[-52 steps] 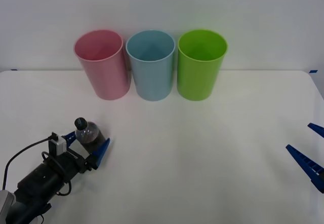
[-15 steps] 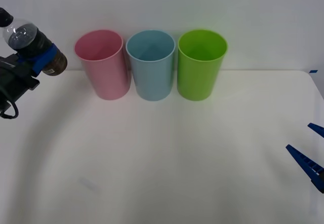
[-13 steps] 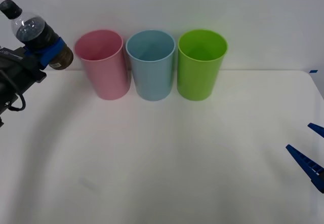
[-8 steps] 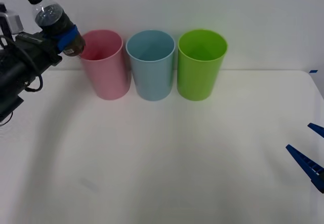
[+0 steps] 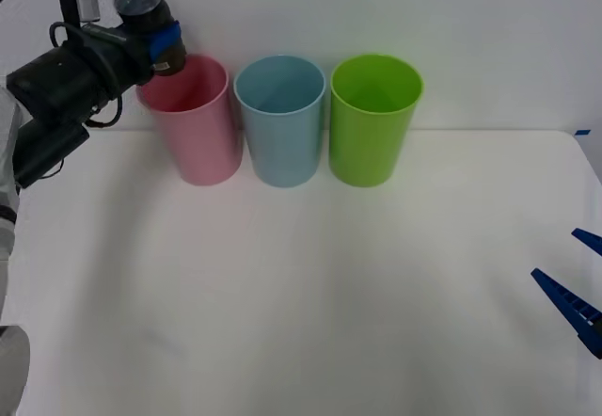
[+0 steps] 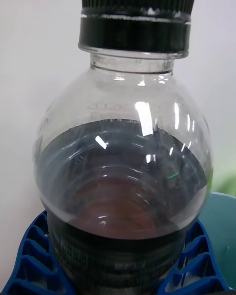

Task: Grasp the object on the table and drop it into the matching bin: aluminum can to the light blue bin, PET bottle to the pink bin.

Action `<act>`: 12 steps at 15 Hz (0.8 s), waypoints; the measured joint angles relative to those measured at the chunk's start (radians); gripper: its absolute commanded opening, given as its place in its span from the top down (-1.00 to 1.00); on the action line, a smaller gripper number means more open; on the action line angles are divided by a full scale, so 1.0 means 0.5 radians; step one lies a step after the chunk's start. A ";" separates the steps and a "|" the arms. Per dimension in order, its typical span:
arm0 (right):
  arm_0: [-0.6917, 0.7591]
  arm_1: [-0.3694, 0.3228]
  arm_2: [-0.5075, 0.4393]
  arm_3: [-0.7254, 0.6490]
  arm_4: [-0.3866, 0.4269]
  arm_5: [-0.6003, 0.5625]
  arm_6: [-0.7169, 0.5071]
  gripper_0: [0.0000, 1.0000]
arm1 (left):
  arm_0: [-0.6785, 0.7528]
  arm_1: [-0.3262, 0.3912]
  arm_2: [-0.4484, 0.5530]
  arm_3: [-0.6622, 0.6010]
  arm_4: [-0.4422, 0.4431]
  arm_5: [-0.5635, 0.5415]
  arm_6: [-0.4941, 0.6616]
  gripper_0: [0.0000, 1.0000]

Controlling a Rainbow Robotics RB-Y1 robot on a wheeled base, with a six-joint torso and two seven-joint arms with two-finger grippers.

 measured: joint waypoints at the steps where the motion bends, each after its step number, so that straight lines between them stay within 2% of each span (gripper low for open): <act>1: 0.000 0.000 0.000 0.000 0.000 0.000 0.000 -1.00 | -0.048 -0.039 0.013 0.039 -0.072 0.006 -0.002 1.00; 4: 0.000 0.000 0.000 0.000 0.000 0.000 0.000 -1.00 | -0.113 -0.151 0.098 0.075 -0.265 0.009 -0.007 1.00; 8: 0.000 0.000 0.000 0.000 0.000 0.000 0.000 -1.00 | -0.117 -0.191 0.115 0.076 -0.310 0.010 -0.024 0.94; 9: 0.000 0.000 0.000 0.000 0.000 0.000 0.000 -1.00 | -0.117 -0.191 0.116 0.076 -0.308 0.010 -0.023 0.69; 10: 0.000 0.000 0.000 0.000 0.000 0.000 0.000 -1.00 | -0.117 -0.191 0.116 0.076 -0.304 0.010 -0.019 -0.53; 11: 0.000 0.000 0.000 0.000 0.000 0.000 0.000 -1.00 | -0.117 -0.191 0.115 0.076 -0.299 0.010 -0.012 -1.00; 12: 0.000 0.000 0.000 0.000 0.000 0.000 0.000 -1.00 | -0.117 -0.191 0.116 0.076 -0.293 0.011 -0.006 -1.00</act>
